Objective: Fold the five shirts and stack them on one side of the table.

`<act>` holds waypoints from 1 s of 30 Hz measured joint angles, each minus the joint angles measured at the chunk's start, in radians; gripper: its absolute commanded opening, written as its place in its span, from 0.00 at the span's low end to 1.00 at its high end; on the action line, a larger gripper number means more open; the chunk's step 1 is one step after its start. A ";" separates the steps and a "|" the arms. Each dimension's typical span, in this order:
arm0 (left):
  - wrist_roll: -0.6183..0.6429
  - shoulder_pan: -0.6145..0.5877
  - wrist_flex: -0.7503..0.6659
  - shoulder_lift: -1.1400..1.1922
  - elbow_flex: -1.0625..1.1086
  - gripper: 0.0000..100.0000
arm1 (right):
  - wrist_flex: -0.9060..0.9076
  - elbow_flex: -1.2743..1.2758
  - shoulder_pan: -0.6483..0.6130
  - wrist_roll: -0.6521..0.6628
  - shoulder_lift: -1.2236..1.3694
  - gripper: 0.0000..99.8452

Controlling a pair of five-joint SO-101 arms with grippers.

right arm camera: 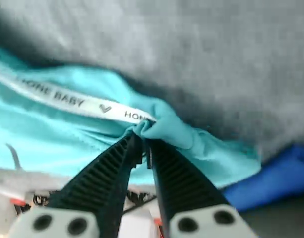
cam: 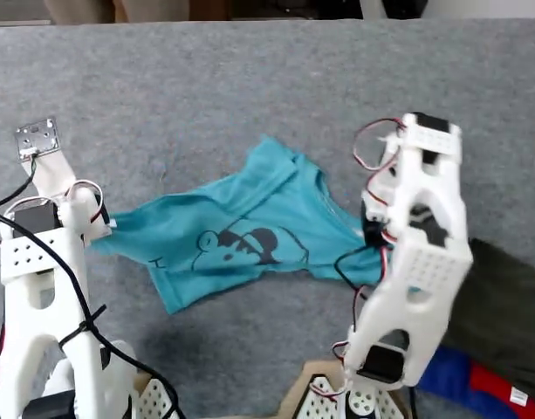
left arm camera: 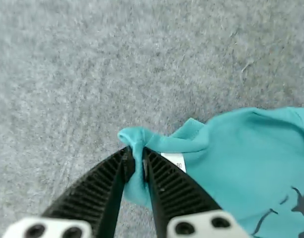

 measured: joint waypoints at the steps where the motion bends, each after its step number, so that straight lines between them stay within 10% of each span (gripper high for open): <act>1: 0.000 0.000 0.000 0.000 0.000 0.02 | 0.000 0.048 0.005 0.014 -0.040 0.00; 17: 0.000 0.163 -0.084 0.215 0.032 0.02 | -0.038 0.109 -0.089 0.048 -0.528 0.26; 30: 0.034 0.163 -0.121 0.281 -0.005 0.02 | -0.143 -0.568 -0.411 -0.052 0.112 0.15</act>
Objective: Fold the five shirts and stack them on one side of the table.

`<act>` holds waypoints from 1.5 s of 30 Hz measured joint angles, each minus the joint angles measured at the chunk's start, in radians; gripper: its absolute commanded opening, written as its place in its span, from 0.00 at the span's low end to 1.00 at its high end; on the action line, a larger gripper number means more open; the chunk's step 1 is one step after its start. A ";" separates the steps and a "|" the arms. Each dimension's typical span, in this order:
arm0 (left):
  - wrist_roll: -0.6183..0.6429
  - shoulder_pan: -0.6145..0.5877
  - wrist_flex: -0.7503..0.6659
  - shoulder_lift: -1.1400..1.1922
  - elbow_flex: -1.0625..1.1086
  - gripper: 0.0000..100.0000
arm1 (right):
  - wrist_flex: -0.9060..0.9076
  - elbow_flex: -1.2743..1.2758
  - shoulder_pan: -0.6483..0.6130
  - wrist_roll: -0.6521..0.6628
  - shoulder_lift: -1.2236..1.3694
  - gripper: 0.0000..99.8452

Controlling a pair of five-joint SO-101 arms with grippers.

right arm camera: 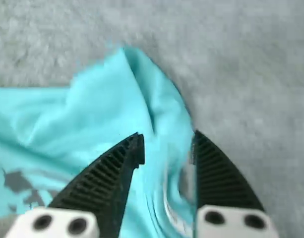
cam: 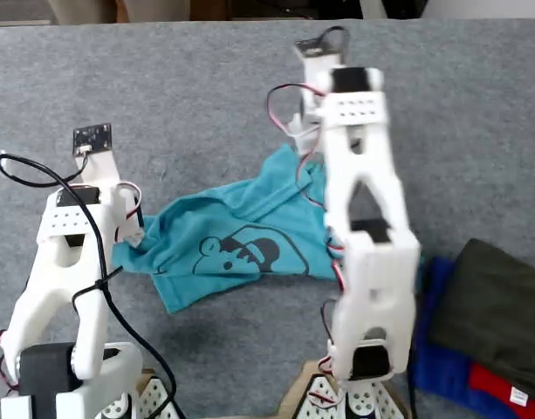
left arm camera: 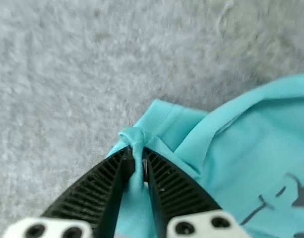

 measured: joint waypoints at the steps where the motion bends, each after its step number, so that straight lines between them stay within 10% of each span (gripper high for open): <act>1: 0.008 0.000 -0.017 0.000 0.000 0.02 | 0.021 -0.071 -0.006 -0.002 0.064 0.16; 8: 0.075 0.003 -0.187 0.002 0.058 0.02 | 0.146 -0.508 -0.008 0.031 0.402 0.19; 25: 0.086 0.003 -0.275 0.002 0.107 0.02 | 0.147 -0.508 -0.008 0.071 0.422 0.19; 45: 0.086 0.009 -0.341 0.002 0.133 0.02 | 0.009 0.086 -0.060 0.049 0.086 0.19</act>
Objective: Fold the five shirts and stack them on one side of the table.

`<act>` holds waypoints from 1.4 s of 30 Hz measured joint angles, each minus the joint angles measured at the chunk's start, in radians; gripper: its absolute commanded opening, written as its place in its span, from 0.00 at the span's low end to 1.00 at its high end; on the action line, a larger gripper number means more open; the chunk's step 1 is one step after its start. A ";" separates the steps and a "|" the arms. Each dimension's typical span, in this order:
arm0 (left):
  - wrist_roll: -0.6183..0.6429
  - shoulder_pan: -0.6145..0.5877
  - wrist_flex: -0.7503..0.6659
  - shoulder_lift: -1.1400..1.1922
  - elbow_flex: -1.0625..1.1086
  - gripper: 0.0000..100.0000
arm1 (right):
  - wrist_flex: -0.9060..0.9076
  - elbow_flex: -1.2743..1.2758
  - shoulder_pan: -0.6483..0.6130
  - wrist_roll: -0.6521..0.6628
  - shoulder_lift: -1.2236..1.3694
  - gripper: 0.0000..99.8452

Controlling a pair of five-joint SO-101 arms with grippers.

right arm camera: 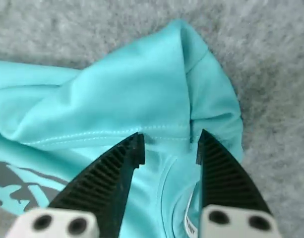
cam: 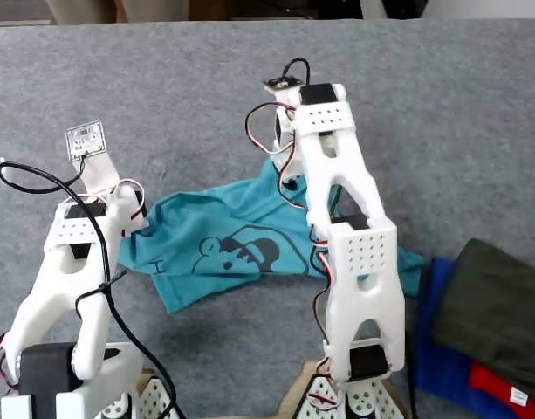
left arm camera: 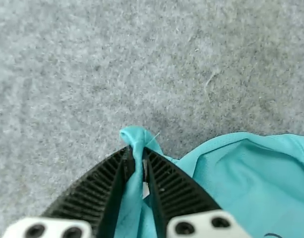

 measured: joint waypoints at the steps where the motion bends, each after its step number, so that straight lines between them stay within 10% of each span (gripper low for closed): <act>1: 0.000 0.000 0.000 0.000 0.000 0.02 | -0.005 0.002 0.000 0.000 0.000 0.19; 42: 0.000 0.000 0.000 0.000 0.000 0.02 | 0.132 -0.256 0.017 0.021 0.002 0.01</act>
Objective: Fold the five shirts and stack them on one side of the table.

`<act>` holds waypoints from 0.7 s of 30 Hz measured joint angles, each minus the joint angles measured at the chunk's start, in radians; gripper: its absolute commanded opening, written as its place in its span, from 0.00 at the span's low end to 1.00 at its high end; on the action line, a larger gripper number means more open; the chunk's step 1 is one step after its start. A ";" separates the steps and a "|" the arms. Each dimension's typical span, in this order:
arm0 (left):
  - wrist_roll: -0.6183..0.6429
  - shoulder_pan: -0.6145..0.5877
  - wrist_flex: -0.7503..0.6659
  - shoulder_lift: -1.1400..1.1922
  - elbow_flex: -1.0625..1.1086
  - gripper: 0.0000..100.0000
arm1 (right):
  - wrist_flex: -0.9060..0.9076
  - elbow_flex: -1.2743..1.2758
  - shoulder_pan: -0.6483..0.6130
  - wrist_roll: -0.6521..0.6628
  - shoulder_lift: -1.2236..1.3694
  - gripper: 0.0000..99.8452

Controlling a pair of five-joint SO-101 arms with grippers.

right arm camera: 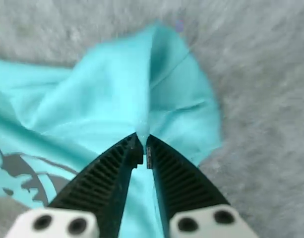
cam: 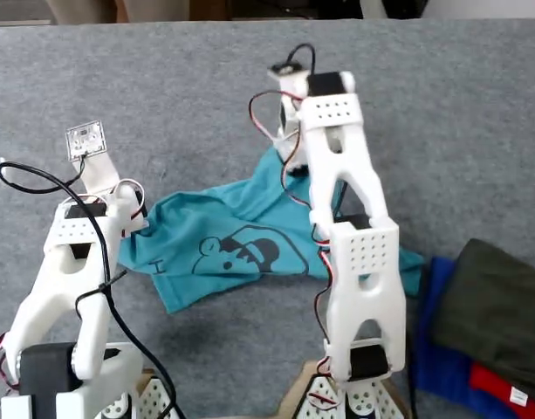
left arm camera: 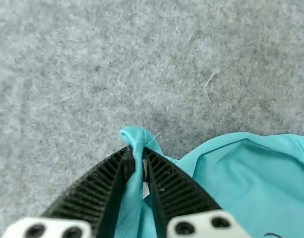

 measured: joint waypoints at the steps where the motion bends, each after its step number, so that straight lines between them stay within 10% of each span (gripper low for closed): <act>1: 0.000 0.000 0.000 0.000 0.000 0.02 | 0.005 -0.043 0.005 0.000 -0.002 0.01; 21: 0.017 0.000 0.012 0.000 -0.018 0.02 | 0.006 -0.014 0.020 0.000 -0.537 0.01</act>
